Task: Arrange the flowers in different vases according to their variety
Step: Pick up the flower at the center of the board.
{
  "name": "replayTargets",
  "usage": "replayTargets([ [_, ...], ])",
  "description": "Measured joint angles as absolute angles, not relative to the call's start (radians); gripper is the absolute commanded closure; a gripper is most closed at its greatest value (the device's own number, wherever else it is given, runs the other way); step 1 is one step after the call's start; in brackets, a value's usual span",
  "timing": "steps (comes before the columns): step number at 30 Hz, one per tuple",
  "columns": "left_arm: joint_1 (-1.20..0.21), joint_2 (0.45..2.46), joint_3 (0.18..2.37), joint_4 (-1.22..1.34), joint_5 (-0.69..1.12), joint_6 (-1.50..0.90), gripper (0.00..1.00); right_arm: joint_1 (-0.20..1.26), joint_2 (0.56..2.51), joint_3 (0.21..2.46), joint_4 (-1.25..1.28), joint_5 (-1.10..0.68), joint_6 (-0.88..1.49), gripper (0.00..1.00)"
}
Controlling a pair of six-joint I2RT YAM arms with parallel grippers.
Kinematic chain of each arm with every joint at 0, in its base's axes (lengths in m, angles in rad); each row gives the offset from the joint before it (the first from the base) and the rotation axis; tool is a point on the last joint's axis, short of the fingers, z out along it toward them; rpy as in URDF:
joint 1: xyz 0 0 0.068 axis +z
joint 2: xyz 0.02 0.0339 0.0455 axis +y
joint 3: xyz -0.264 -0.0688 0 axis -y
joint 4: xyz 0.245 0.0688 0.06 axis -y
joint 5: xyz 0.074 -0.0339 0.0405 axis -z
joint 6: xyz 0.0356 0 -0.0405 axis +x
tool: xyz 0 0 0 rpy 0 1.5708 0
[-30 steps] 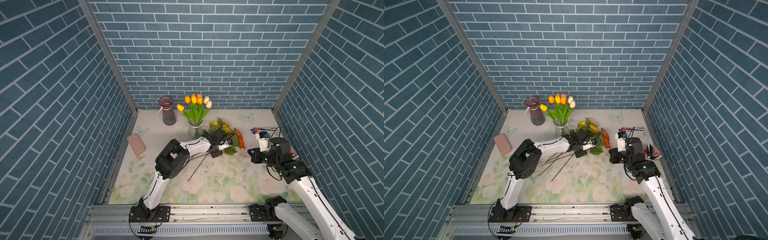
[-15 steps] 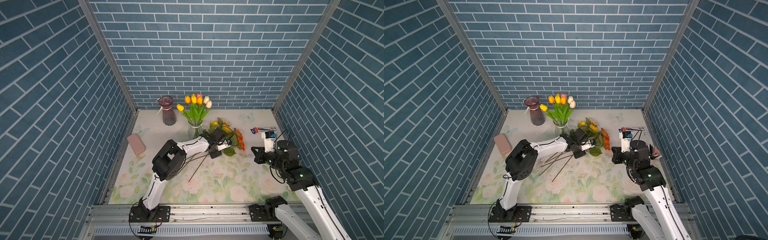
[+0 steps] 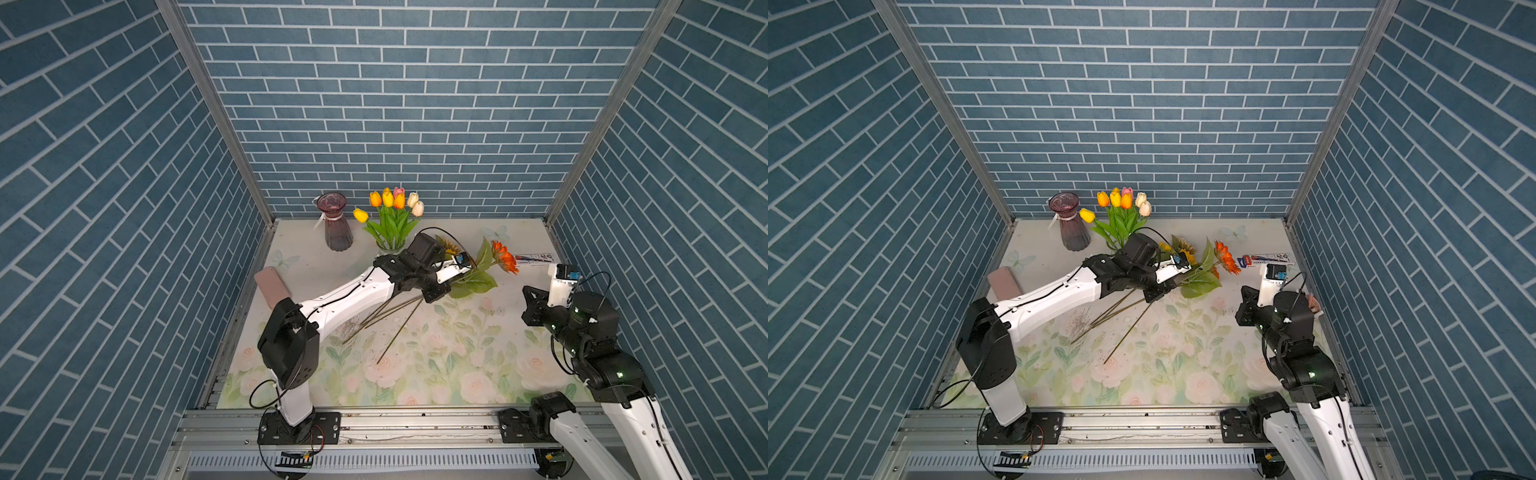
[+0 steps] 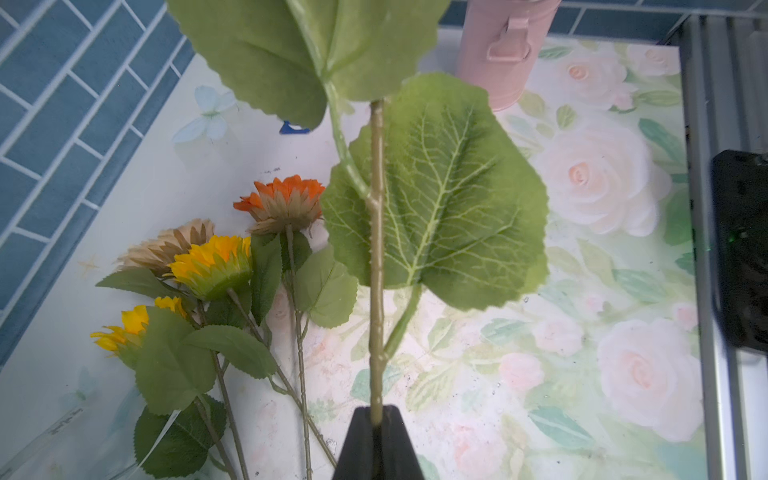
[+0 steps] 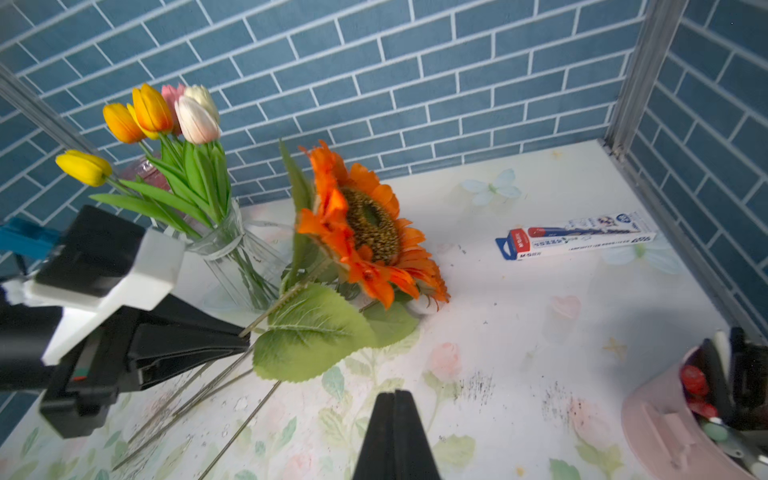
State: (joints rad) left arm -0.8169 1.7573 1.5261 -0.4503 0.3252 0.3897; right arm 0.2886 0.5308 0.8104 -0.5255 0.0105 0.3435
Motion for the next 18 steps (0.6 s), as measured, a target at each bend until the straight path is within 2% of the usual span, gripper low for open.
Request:
replayTargets([
  [7, -0.798, 1.555, 1.495, -0.395, 0.292, 0.365, 1.00, 0.289, 0.411, 0.791, -0.425, -0.009, 0.334, 1.00],
  [13, -0.768, 1.331, 1.461, -0.205, 0.211, 0.352, 1.00, 0.289, 0.464, 0.767, -0.358, -0.130, 0.313, 1.00],
  [18, -0.710, 1.253, 1.506, -0.055, 0.163, 0.356, 1.00, 0.289, 0.529, 0.767, -0.305, -0.200, 0.304, 1.00],
])
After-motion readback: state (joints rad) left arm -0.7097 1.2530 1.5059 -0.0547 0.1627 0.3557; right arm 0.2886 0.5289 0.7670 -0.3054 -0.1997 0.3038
